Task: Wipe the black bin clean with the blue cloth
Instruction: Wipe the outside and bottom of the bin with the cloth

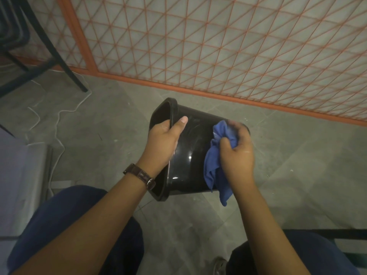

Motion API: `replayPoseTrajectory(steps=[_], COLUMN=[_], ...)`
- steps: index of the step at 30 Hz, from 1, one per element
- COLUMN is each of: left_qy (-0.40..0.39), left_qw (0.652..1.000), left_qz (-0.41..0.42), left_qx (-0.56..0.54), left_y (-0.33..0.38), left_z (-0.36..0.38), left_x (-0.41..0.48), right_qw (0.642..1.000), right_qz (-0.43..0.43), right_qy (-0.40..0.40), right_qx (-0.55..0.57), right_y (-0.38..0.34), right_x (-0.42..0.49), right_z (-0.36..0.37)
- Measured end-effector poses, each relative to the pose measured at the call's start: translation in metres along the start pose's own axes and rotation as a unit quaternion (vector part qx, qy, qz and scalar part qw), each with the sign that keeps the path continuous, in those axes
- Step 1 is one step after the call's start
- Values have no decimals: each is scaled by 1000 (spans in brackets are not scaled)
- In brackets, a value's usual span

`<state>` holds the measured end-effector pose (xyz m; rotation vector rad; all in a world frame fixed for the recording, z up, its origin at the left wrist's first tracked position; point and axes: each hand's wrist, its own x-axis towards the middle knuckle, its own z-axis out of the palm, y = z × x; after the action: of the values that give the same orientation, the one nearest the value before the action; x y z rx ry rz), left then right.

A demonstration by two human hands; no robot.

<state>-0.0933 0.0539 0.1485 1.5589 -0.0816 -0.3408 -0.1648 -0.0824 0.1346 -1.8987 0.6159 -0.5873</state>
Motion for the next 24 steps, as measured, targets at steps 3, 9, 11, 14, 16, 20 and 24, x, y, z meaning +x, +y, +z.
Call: replayPoseTrajectory(steps=[3,9,11,14,16,20,24], left_qy=[9,27,3,-16,-8,7,-18], left_qw=[1000,999,999,999,999,997,996], left_qz=[12,32,33,35,38,56,57], left_qx=[-18,0,2,12,25,53,68], left_y=[-3,-9,-8,-11,-15,-17,-17], left_z=[5,1,3,8,10,6,4], left_x=[-2,3,1,0,1,3,3], right_qw=[999,996,999,1000,998,991,998], right_qz=[-36,-7,26,11,-47,-91,15], right_qy=[-7,-87,-39,14,-12,-96,-61], right_qx=[24,18,24,-7,-31,-22,-1], right_y=[-6,6,12,7,-1,-5,6], right_x=[-9,-5,-1,-4,-11,-15,1], right_z=[12,10,5,8,14,12,0])
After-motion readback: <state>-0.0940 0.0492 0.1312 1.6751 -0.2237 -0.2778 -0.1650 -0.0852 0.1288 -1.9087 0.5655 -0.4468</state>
